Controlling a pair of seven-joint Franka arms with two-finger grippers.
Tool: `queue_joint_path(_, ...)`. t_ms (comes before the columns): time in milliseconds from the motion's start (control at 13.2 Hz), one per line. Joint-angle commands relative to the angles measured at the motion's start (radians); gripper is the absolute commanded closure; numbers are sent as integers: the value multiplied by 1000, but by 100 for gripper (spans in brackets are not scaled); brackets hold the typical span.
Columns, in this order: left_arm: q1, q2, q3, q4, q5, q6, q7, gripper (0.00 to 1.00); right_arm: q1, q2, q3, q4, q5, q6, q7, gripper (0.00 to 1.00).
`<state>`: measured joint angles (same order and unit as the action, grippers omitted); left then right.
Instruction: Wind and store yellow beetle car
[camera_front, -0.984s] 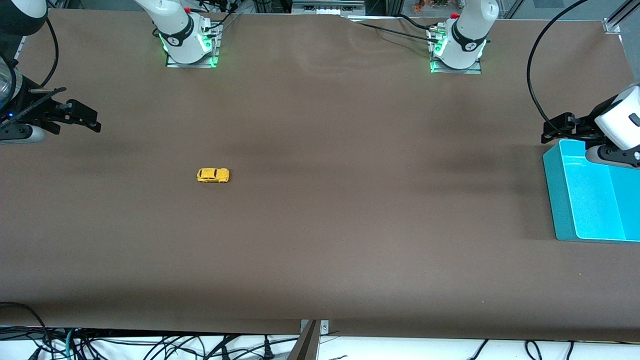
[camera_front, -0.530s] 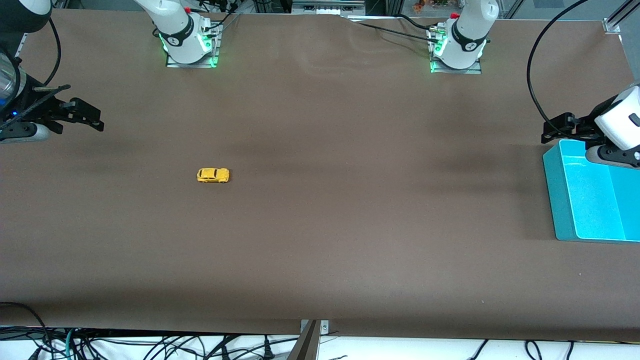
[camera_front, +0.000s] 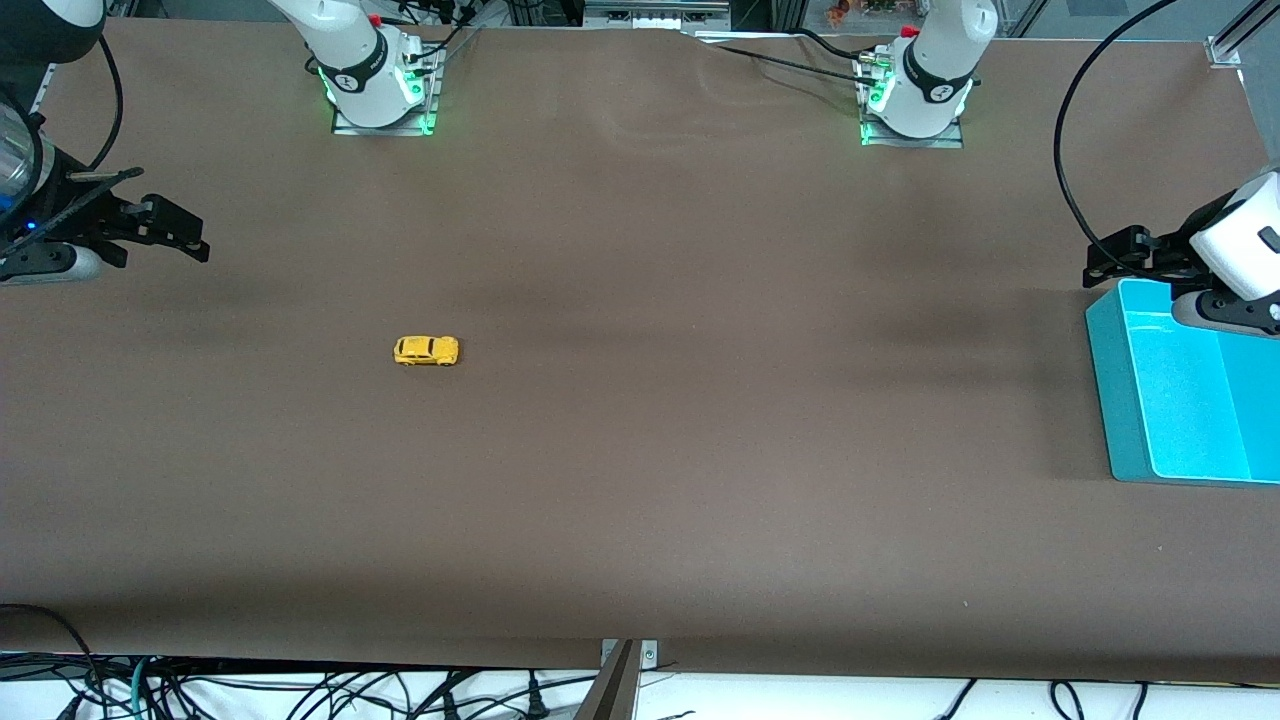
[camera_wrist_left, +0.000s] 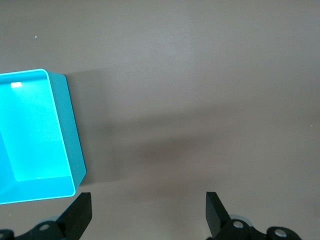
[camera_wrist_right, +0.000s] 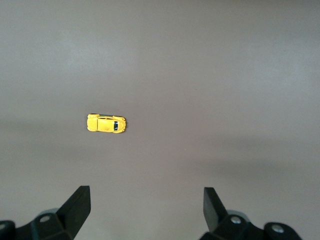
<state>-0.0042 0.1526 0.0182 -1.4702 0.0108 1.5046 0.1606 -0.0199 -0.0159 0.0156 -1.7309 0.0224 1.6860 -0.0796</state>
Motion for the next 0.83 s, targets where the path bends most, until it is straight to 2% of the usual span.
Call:
queue_joint_path(0, 4, 5, 0, 18, -22, 3, 4, 0, -5, -33, 6, -30, -4, -2, 12, 0)
queue_joint_path(303, 4, 7, 0, 19, -22, 3, 4, 0, -3, -33, 10, -38, -4, -17, 1, 0)
queue_joint_path(454, 6, 7, 0, 19, -22, 5, 4, 0, -3, -33, 38, -68, 2, -37, 4, 0)
queue_joint_path(757, 6, 7, 0, 19, -22, 5, 4, 0, -3, -32, 200, -145, 1, -20, -2, 0)
